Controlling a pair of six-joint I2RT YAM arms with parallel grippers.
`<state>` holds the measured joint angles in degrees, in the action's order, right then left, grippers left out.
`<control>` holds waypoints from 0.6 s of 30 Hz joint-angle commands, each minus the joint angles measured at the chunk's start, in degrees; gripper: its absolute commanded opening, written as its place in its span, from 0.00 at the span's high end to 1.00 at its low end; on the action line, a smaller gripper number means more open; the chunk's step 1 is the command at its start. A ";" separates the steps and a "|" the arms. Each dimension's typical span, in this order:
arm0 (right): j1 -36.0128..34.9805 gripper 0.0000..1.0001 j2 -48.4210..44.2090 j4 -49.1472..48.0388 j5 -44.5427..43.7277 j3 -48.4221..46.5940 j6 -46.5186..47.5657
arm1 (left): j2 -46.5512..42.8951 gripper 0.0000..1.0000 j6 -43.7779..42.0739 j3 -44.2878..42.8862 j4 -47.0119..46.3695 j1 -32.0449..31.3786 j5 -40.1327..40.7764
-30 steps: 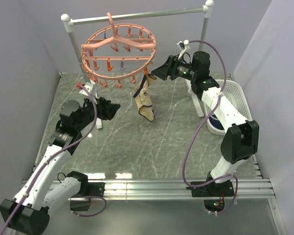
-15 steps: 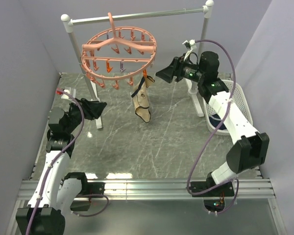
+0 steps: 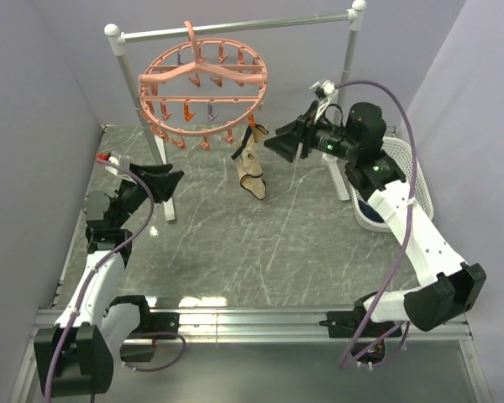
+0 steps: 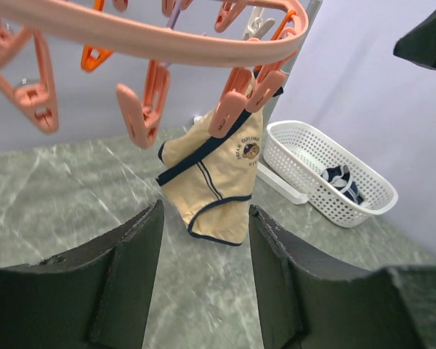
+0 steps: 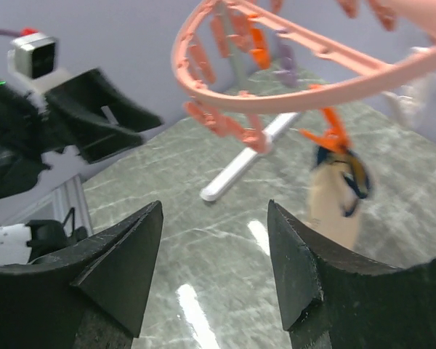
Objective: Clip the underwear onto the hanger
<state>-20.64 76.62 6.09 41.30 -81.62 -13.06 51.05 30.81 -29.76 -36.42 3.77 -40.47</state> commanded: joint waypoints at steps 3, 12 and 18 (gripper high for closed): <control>-4.48 0.33 -4.19 -7.56 -4.91 5.76 -0.12 | 5.02 0.45 -4.52 -1.53 -15.58 -1.04 -1.19; -12.58 0.25 -0.60 -8.91 -12.55 5.35 3.92 | 9.51 0.45 -8.31 -0.92 -22.02 -7.63 2.23; -13.63 0.04 2.57 -7.49 -14.75 0.50 3.91 | 13.11 0.44 -8.13 0.75 -31.24 -10.35 3.64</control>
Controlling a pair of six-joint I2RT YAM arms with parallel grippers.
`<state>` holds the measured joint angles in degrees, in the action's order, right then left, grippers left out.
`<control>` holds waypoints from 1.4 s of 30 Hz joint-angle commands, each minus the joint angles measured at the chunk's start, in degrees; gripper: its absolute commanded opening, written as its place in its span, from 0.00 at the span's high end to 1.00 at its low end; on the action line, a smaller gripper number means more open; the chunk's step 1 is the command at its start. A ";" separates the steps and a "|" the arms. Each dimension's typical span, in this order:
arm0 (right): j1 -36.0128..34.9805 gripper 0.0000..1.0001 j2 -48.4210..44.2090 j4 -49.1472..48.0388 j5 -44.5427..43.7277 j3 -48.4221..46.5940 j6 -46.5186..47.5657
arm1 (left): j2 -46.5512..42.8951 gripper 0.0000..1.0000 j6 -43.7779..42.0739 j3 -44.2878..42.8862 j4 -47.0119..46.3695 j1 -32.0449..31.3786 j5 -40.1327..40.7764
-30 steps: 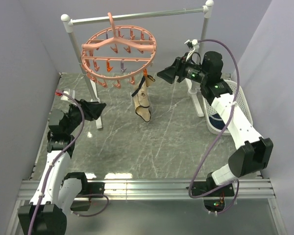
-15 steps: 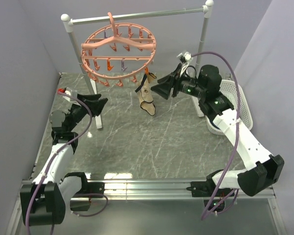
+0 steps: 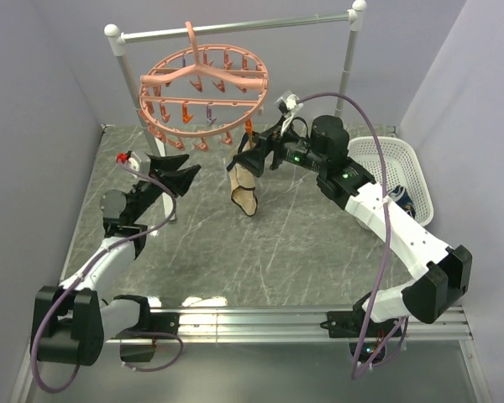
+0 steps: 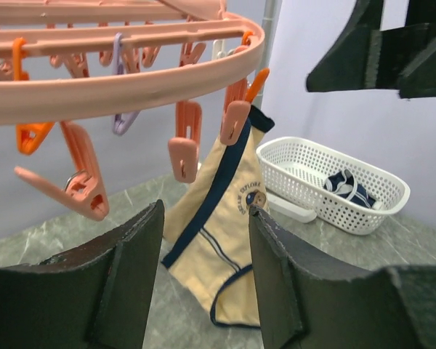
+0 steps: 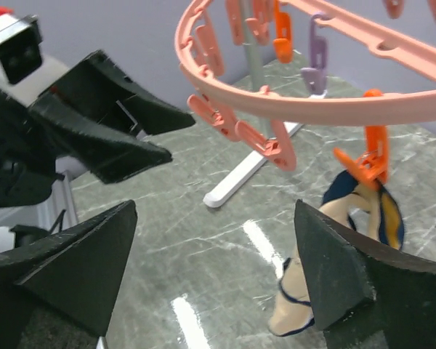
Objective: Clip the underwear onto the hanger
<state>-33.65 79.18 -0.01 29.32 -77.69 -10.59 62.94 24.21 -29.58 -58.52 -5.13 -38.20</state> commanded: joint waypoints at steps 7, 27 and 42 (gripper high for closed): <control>-1.68 0.00 0.80 -2.72 0.97 -4.13 1.97 | 8.51 0.44 -3.02 -0.83 -16.62 -4.45 2.33; -5.46 0.06 2.03 -16.51 -5.24 2.11 1.45 | 18.71 0.45 -4.70 -5.92 -23.74 -9.73 14.29; -6.43 0.09 6.25 -18.71 -7.61 -0.53 -0.66 | 16.17 0.71 -3.81 -4.08 -28.14 -10.61 12.72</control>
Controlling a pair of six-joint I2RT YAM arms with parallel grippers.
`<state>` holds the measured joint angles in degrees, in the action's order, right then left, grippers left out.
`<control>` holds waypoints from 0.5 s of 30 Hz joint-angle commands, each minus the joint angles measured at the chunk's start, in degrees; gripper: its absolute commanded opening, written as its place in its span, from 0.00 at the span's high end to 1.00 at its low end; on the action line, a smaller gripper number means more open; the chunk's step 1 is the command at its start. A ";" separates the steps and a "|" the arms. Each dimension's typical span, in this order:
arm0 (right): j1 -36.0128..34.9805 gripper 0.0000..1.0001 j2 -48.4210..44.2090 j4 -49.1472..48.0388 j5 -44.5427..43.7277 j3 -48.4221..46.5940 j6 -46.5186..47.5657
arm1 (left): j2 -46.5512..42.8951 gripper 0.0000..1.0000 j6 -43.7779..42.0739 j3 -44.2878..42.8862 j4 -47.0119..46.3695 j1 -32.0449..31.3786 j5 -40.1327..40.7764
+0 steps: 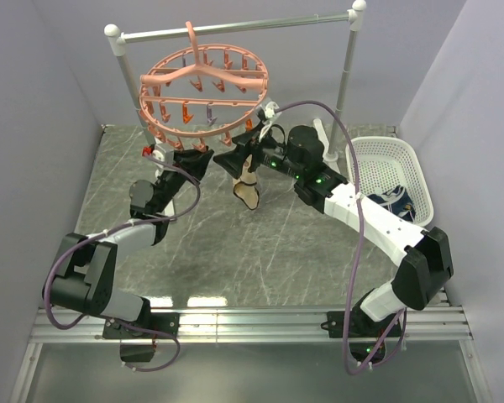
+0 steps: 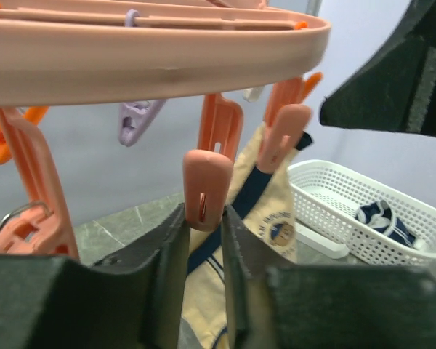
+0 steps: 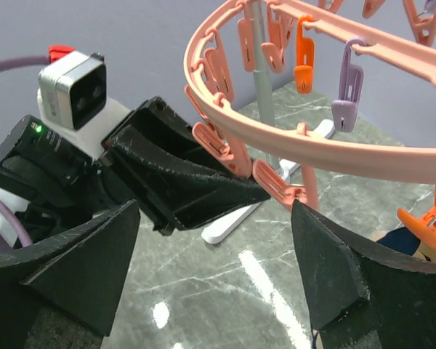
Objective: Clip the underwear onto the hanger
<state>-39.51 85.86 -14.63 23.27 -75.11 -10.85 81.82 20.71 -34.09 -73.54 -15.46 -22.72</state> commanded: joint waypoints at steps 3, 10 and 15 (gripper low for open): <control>-0.83 0.11 -0.17 -5.05 -2.17 -3.37 -0.66 | -4.56 0.80 -0.93 1.04 -11.81 -0.27 -4.26; -2.15 0.16 0.35 -4.62 -2.96 -4.34 -0.49 | -9.13 0.95 -3.48 1.65 -5.31 -0.27 -5.75; -2.85 0.16 0.88 -5.84 -2.44 -3.73 -2.33 | -11.59 0.96 -5.77 1.57 -0.30 -0.27 -6.63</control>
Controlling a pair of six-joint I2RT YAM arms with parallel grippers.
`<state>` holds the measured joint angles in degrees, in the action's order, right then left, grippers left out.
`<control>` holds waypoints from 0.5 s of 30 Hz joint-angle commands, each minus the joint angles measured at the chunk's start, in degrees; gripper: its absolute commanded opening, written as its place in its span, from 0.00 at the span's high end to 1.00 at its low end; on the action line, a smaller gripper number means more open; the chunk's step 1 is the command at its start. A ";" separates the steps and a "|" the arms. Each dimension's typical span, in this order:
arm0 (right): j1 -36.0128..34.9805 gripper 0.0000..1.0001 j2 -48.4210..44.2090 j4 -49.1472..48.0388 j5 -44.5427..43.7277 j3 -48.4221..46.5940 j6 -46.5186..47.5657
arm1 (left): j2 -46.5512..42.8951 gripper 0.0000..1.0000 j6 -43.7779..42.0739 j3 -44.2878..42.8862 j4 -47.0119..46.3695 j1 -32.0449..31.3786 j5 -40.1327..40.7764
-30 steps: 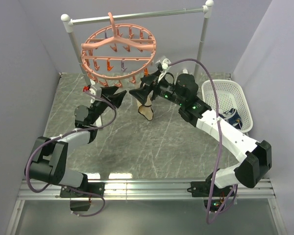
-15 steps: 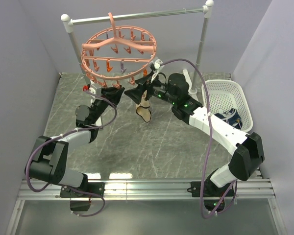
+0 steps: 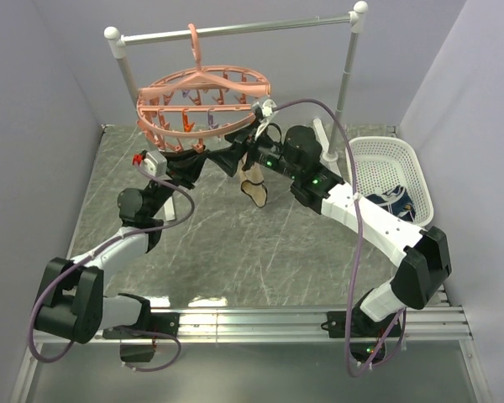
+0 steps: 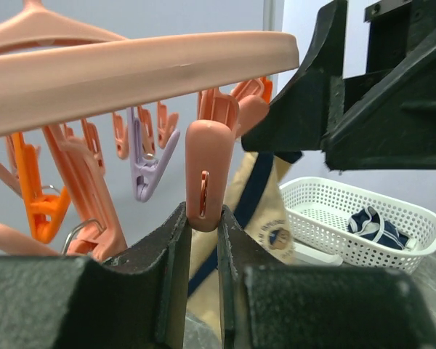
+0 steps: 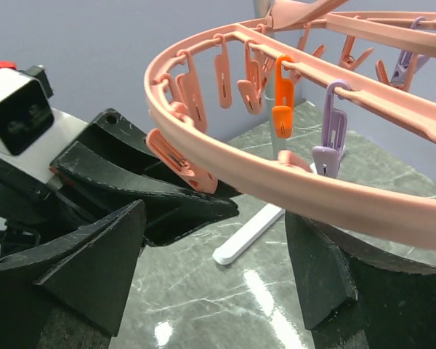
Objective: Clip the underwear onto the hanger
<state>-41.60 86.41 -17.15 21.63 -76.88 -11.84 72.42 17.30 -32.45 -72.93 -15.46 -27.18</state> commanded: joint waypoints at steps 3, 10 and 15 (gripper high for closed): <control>-1.46 0.14 0.78 -4.91 -0.97 -2.04 -1.79 | -2.99 0.96 -2.18 0.10 0.68 -0.27 -2.00; -4.27 0.13 1.56 -12.10 -5.98 0.15 1.81 | -4.74 0.96 -2.53 0.28 3.75 -0.44 -1.91; -5.15 0.14 3.24 -13.88 -9.49 -0.46 3.30 | -5.89 0.97 -3.68 0.45 5.95 -0.80 -1.65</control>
<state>-46.09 88.88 -24.67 16.12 -76.60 -10.79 68.49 15.40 -32.10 -66.81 -15.62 -27.49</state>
